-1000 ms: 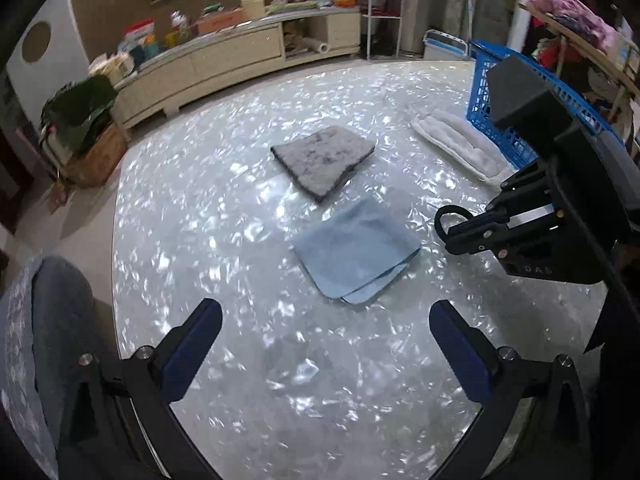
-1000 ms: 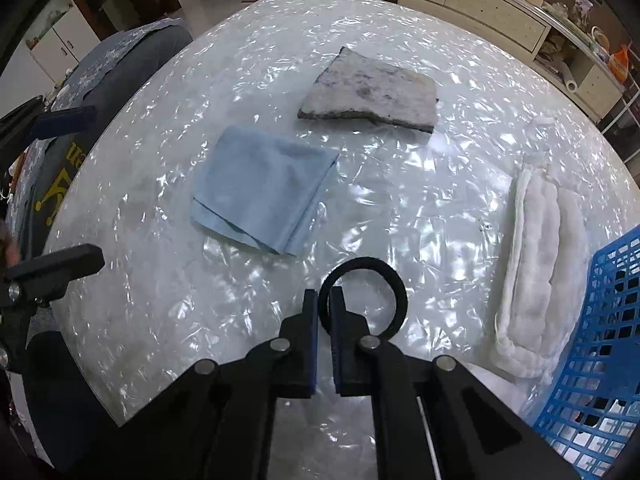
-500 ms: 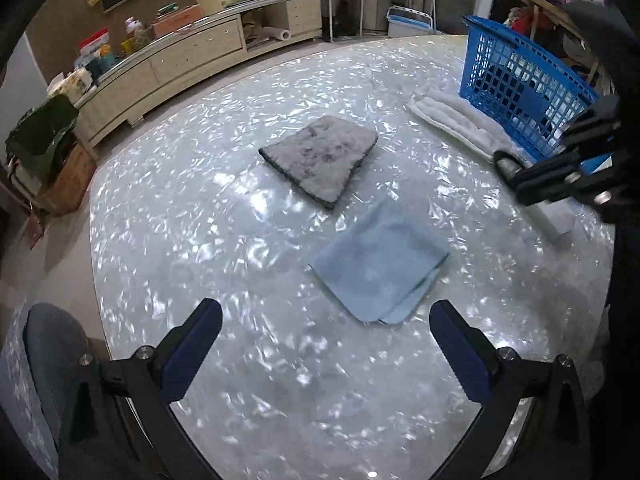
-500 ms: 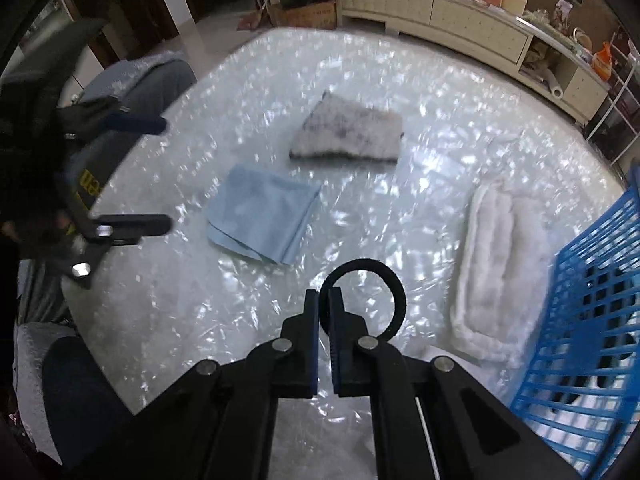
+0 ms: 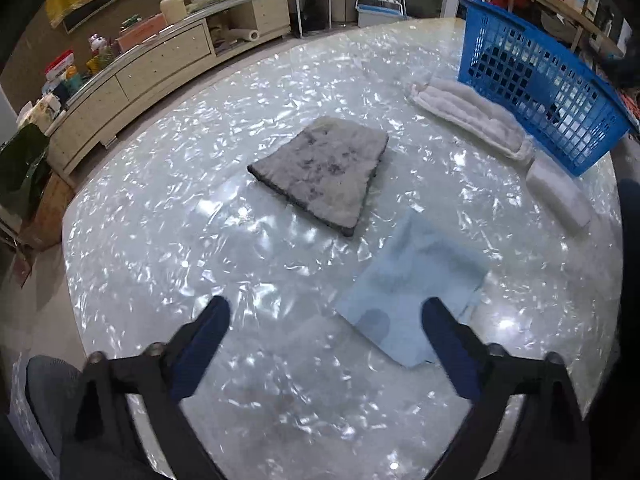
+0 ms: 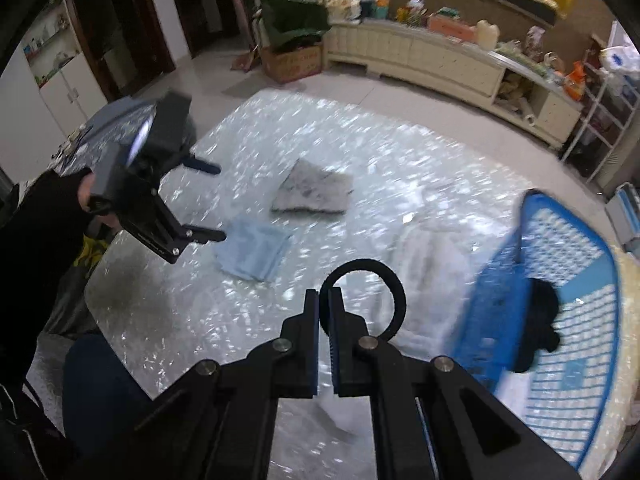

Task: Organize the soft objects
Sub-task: 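Carry the hair tie over the basket while the left gripper lowers onto the blue cloth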

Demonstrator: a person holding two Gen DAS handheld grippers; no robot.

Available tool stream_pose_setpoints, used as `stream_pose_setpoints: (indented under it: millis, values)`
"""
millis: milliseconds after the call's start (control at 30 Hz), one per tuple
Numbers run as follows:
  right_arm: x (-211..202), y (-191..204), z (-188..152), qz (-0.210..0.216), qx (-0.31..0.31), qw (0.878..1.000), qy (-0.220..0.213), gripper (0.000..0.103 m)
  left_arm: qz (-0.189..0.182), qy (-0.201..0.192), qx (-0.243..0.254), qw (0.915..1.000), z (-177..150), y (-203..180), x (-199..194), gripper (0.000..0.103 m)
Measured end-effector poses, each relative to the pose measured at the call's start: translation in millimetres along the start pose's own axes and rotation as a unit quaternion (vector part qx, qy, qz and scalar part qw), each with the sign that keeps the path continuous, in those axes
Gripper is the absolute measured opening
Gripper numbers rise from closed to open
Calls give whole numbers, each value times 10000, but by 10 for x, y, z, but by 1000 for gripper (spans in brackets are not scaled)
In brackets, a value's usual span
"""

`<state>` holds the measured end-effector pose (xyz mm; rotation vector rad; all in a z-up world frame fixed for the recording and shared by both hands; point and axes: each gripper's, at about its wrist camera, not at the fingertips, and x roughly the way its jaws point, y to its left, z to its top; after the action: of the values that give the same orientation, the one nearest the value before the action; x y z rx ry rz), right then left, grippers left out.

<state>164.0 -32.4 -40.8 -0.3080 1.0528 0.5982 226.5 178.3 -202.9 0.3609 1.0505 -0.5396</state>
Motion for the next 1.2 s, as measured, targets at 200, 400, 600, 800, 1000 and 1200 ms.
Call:
stream_pose_setpoints:
  millis: [200,400,600,800,1000,1200]
  values:
    - [-411,-407,-75,-435,314,9982,-258,4,-12,168,130,9998,79,6,217,81]
    - [-571,-790,-243,-815,718,9936,-311,4,-223,295,296,9989,128,-48,322,60]
    - [-657,-1040,-354,-1055,1033,9884,-351,4,-518,323,453,9971,169,-136,325,40]
    - [-653,-1213,-424,-1096,1254,9855,-332,4,-595,344,439,9967,189,-185,331,30]
    - [-553,-1281,-490,-1068,1368,9845,-255,4,-640,301,355,9969,169,-211,307,26]
    - [-452,-1389,-518,-1101,1430,9836,-63,4,-600,261,257,9975,138,-233,286,15]
